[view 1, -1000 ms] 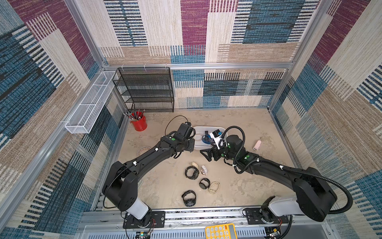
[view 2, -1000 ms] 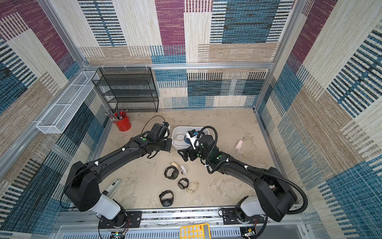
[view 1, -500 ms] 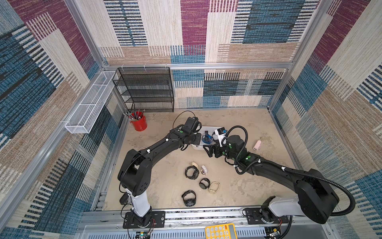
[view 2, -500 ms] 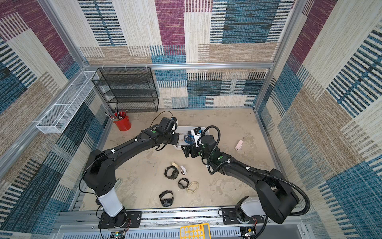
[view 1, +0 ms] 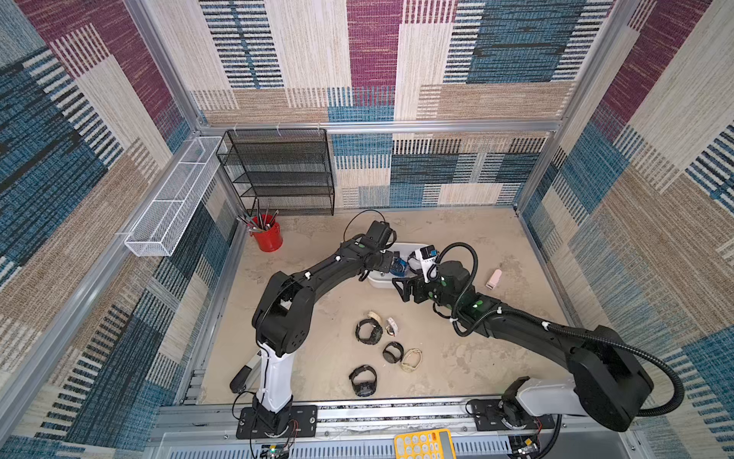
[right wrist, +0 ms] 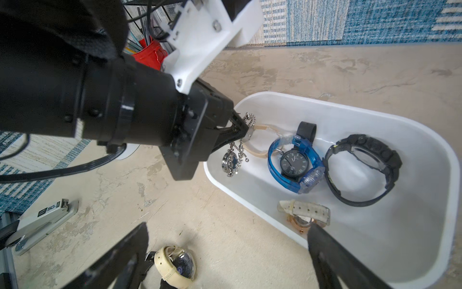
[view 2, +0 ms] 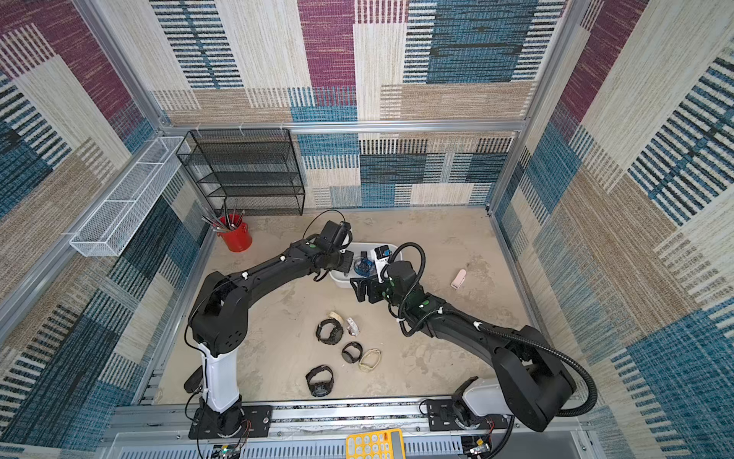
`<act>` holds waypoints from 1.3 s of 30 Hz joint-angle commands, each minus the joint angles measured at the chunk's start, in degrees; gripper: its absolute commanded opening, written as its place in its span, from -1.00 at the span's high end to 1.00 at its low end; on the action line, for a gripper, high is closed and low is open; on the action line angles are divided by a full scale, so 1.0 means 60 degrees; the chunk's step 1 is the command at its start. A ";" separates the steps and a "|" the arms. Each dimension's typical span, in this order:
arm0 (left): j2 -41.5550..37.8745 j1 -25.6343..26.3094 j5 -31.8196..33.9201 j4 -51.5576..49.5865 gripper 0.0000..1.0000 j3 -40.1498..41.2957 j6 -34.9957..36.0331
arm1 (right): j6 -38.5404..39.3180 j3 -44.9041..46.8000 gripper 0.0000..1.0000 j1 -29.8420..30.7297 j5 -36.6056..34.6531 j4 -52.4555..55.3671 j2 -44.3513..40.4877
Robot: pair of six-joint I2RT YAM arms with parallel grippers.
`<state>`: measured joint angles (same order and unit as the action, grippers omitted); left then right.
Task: Put the watch into the storage box
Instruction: Place the storage box down.
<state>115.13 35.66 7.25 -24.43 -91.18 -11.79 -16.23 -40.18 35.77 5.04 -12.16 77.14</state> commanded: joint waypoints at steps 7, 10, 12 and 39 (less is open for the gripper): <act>0.0998 -0.0065 0.0362 -0.0454 1.00 -0.0905 0.0399 | -0.0166 0.0117 -0.99 -0.0014 -0.0195 -0.0243 -0.0129; 0.1219 -0.0113 0.0297 -0.0544 1.00 -0.1054 0.0290 | -0.0167 0.0134 -0.99 -0.0029 -0.0213 -0.0251 -0.0142; 0.1288 -0.0142 0.0241 -0.0616 0.95 -0.1093 0.0203 | -0.0169 0.0145 -0.99 -0.0029 -0.0232 -0.0243 -0.0143; -0.0801 -0.0347 -0.1308 0.1630 -0.98 0.1237 -0.0640 | -0.0238 0.0380 -0.99 -0.0073 -0.0285 -0.0415 -0.0553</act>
<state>111.81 33.87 1.19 -18.68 -84.62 -13.58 -17.10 -38.02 35.29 3.88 -12.64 74.30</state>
